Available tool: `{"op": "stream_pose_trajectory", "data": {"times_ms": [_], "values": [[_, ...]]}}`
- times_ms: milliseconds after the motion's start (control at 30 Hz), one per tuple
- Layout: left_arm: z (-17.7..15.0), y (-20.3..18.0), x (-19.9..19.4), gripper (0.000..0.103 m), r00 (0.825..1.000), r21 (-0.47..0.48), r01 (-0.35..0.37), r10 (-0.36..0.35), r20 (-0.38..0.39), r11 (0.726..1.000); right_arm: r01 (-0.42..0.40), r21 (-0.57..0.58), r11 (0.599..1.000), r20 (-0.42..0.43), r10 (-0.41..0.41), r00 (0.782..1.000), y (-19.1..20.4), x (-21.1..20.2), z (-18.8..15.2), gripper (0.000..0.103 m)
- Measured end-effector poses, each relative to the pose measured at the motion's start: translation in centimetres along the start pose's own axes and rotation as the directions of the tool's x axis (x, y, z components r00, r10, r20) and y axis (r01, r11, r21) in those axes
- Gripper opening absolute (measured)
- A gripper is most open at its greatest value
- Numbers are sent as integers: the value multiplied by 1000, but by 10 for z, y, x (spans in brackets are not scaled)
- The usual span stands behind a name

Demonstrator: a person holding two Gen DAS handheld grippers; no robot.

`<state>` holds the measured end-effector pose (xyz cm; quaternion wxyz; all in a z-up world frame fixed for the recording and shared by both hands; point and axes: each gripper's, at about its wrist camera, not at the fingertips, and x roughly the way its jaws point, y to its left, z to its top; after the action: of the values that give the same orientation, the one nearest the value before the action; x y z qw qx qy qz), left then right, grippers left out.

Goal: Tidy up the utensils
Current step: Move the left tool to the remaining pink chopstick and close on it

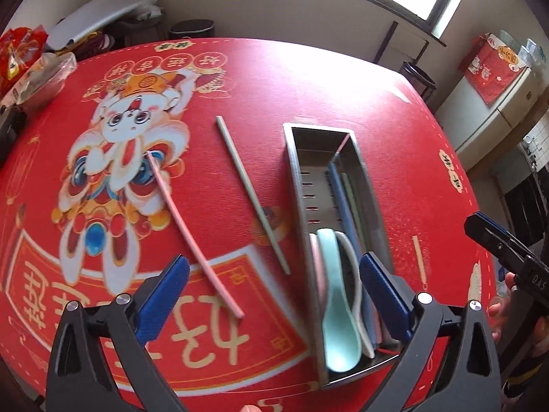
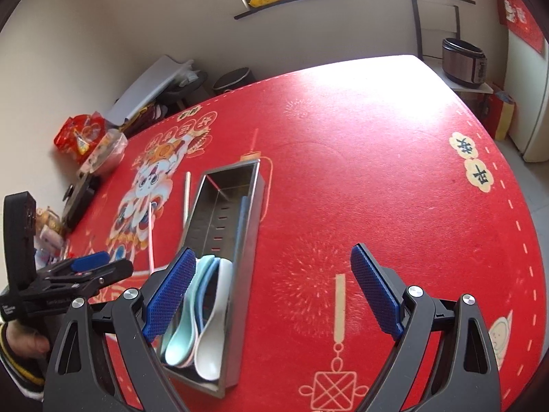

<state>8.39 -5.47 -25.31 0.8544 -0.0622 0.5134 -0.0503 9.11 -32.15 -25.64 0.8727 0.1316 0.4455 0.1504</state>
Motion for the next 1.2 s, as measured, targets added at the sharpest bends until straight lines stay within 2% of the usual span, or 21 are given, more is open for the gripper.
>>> {"op": "stream_pose_trajectory", "data": {"times_ms": [100,300,400,533,700,900,1000,1200], "values": [[-1,26,-4,97,998,-28,-55,56,8,998,-13,-9,1000,-5,13,1000,16,9,2,89],[-1,66,3,97,994,-68,-108,109,18,992,-38,-29,999,23,39,999,45,17,3,89],[3,80,18,97,989,-80,-145,145,-1,986,-43,-20,999,6,43,999,52,22,0,89],[11,93,39,97,987,-94,-159,158,-20,983,-35,-4,999,-41,35,999,55,28,-6,89],[18,100,65,97,984,-89,-175,171,-52,981,64,-19,998,-58,-65,996,53,29,-14,89],[23,104,85,97,979,-94,-200,194,-69,975,98,9,995,-70,-98,993,44,27,-19,89],[23,108,94,97,973,-110,-219,208,-103,969,103,21,994,-66,-101,993,41,25,-18,89],[24,109,99,97,965,-106,-247,235,-113,963,103,33,994,-62,-100,993,39,25,-16,89]]}}
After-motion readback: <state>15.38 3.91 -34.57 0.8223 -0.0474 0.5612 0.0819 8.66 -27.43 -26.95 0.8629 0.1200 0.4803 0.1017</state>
